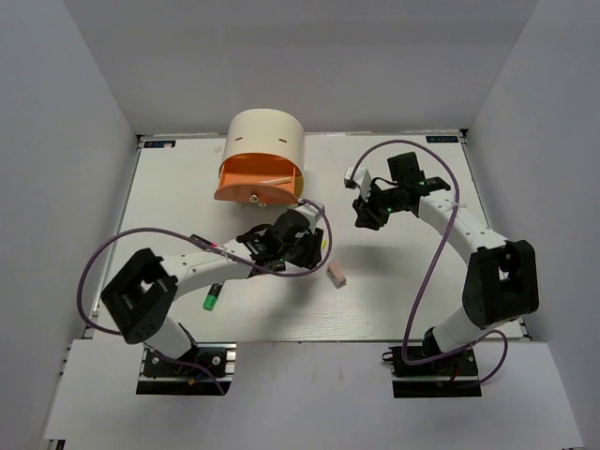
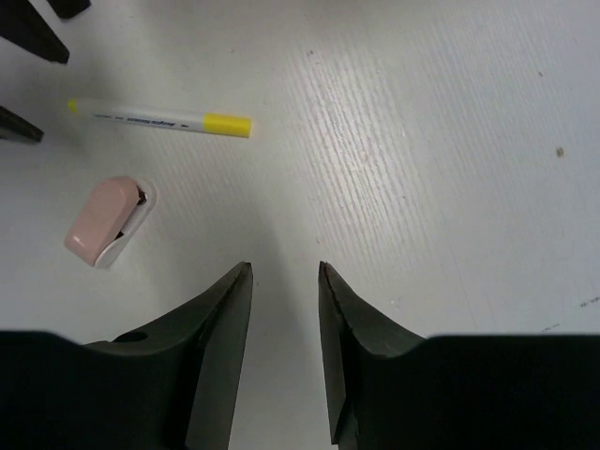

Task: Sort the stationery into containers
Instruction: Pick up the pen from the center of the board.

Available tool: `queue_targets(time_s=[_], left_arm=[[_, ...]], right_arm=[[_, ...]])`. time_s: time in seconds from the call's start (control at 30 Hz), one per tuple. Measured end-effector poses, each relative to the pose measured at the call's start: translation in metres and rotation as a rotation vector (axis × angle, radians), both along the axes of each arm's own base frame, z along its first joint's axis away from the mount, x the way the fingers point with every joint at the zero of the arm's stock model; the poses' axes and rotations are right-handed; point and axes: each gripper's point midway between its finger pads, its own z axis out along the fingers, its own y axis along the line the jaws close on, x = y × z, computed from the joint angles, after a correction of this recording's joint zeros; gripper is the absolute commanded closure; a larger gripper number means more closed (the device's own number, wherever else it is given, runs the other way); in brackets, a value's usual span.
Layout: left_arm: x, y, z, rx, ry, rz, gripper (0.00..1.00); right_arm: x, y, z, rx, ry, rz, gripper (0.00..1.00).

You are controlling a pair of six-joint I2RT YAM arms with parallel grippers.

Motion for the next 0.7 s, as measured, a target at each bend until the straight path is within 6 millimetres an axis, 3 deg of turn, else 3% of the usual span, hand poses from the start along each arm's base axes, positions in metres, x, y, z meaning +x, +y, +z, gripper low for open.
queue_targets(time_s=[0.23,0.37,0.6,0.7], left_arm=[[0.002,-0.007,-0.044,0.137,0.058,0.05,0.46],[0.007,-0.008,-0.059,0.186,0.076,0.071,0.47],[0.016,-0.015,-0.074,0.228,0.09,0.088,0.57],[0.018,-0.017,-0.075,0.231,0.089,0.093,0.69]], right_arm=[[0.01,-0.013,0.011,0.041,0.019,-0.114,0.6],[0.014,-0.018,0.022,0.066,-0.004,-0.143,0.6],[0.016,-0.025,0.029,0.092,-0.006,-0.171,0.6],[0.013,-0.026,0.028,0.102,0.002,-0.179,0.6]])
